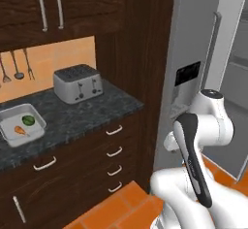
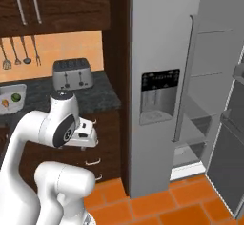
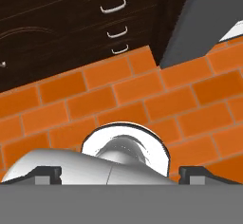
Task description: Place one avocado and one chicken drumstick in each tupperware on the nearby counter, to pack two identical lunches.
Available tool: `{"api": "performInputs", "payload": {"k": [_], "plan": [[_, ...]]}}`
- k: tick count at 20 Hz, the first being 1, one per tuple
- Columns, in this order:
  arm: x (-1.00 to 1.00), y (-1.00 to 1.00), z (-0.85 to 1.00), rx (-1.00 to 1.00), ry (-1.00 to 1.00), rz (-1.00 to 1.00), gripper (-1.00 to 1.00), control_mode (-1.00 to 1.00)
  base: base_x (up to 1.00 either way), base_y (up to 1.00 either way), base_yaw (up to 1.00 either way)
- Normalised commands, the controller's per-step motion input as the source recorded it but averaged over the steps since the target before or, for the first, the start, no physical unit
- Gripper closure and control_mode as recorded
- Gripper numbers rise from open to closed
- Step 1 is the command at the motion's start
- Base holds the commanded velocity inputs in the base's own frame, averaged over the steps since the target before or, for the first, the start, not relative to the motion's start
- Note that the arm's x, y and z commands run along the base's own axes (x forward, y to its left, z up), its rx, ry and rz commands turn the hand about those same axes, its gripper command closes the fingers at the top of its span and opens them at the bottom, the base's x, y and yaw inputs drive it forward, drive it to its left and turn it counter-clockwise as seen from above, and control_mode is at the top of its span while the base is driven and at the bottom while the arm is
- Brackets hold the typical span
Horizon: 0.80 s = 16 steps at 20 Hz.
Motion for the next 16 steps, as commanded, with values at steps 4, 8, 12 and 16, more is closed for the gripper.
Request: {"api": "performInputs", "payload": {"k": [4, 8, 12, 16], "plan": [[0.0, 0.0, 0.0, 0.0, 0.0, 0.0, -1.0, 1.0, 0.24, -1.0, 0.12], [0.0, 0.0, 0.0, 0.0, 0.0, 0.0, -1.0, 1.0, 0.1, -1.0, 0.16], [0.0, 0.0, 0.0, 0.0, 0.0, 0.0, -1.0, 1.0, 0.02, -0.92, 0.14], [0.0, 0.0, 0.0, 0.0, 0.0, 0.0, -1.0, 1.0, 0.0, -0.85, 0.08]]}}
